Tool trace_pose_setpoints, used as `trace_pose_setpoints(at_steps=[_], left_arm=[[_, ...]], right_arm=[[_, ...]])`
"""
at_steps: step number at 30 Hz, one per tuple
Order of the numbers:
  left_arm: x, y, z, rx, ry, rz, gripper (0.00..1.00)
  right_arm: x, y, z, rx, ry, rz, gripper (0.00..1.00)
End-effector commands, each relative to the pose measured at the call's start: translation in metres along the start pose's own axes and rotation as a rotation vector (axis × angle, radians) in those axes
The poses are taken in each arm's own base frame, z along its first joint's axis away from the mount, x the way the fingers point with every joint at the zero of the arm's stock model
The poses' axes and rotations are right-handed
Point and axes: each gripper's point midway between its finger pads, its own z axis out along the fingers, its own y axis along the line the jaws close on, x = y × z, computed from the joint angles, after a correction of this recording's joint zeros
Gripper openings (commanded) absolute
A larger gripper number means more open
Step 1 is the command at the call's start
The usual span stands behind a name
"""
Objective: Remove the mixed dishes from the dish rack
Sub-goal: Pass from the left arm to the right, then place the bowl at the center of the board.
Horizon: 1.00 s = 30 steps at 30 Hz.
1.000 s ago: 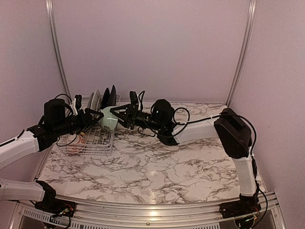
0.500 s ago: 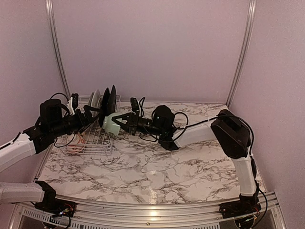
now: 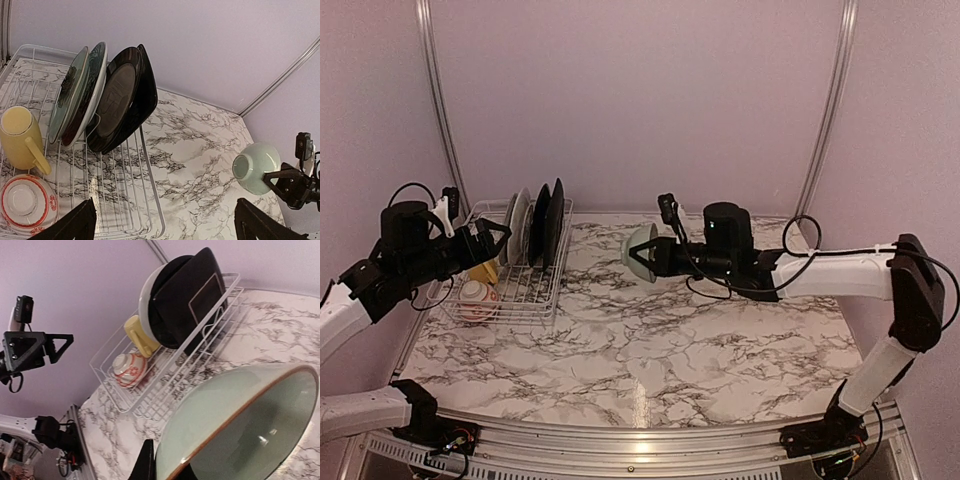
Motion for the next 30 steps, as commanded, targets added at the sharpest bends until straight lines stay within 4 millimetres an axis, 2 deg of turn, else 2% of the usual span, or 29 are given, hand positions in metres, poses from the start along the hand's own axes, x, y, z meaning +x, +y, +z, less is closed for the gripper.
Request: trace_pose_setpoints(at_steps=[1,4,7,11,13,15,22,26,30], left_arm=[[-0.007,0.002,-0.003,-0.026,-0.018,0.045,0.99],[-0.011,-0.006,-0.001,0.01,-0.026,0.043,0.99],[-0.014,-0.01,0.001,0.029,-0.037,0.043,0.99],[-0.012,-0.01,0.004,0.033,-0.032,0.044,0.99],[-0.011,-0.011,0.004,0.037,-0.025,0.045,0.99],[-0.01,-0.011,0.003,0.035,-0.019,0.048,0.99],[-0.02,-0.01,-0.01,0.009,-0.048,0.071,0.99],[-0.025,-0.012,-0.025,0.016,-0.07,0.069,0.99],[-0.023,-0.003,-0.034,-0.02,-0.088,0.066,0.99]], right_arm=[[0.023,-0.103,-0.066,0.642,0.183,-0.352,0.0],[0.019,-0.143,-0.121,0.944,0.261,-0.452,0.0],[0.011,-0.171,-0.161,1.126,0.325,-0.458,0.0],[0.009,-0.199,-0.192,1.185,0.387,-0.347,0.0],[0.006,-0.209,-0.2,1.168,0.385,-0.296,0.0],[0.005,-0.228,-0.209,1.173,0.4,-0.237,0.0],[0.019,-0.287,-0.23,1.274,0.538,-0.133,0.0],[0.03,-0.303,-0.227,1.269,0.573,-0.091,0.0],[0.042,-0.31,-0.225,1.267,0.612,-0.077,0.01]])
